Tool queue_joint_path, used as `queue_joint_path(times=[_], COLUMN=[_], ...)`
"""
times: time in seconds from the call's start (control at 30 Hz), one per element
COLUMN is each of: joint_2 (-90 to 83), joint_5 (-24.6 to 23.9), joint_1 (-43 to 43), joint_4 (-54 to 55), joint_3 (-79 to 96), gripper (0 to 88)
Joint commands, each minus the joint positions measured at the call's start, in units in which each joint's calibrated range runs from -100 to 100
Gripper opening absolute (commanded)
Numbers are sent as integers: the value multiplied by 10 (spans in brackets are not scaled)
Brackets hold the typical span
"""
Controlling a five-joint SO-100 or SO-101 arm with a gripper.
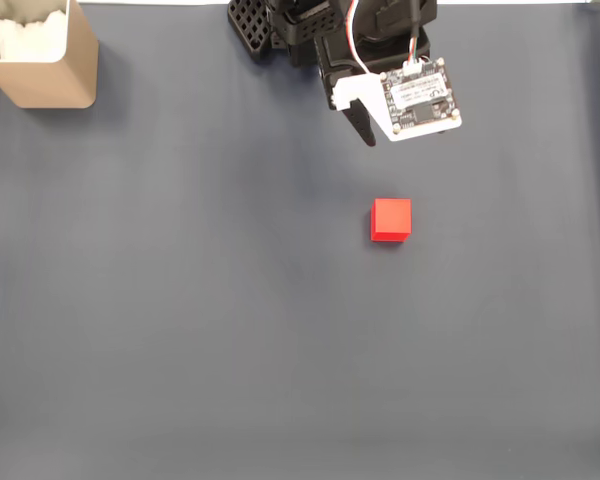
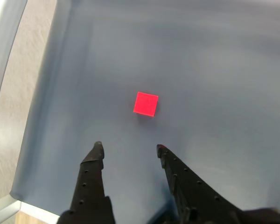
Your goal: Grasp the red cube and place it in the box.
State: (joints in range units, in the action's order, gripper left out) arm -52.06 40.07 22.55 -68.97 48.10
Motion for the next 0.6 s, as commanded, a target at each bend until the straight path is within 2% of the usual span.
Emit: queue_joint_path(times=[0.0, 0.17, 0.57], joint_2=[14, 29, 97], joint_5=[-13, -25, -16], joint_1=[-7, -7, -23], joint_4=[9, 20, 51], joint_3=[-40, -39, -30], gripper=[300, 316, 332])
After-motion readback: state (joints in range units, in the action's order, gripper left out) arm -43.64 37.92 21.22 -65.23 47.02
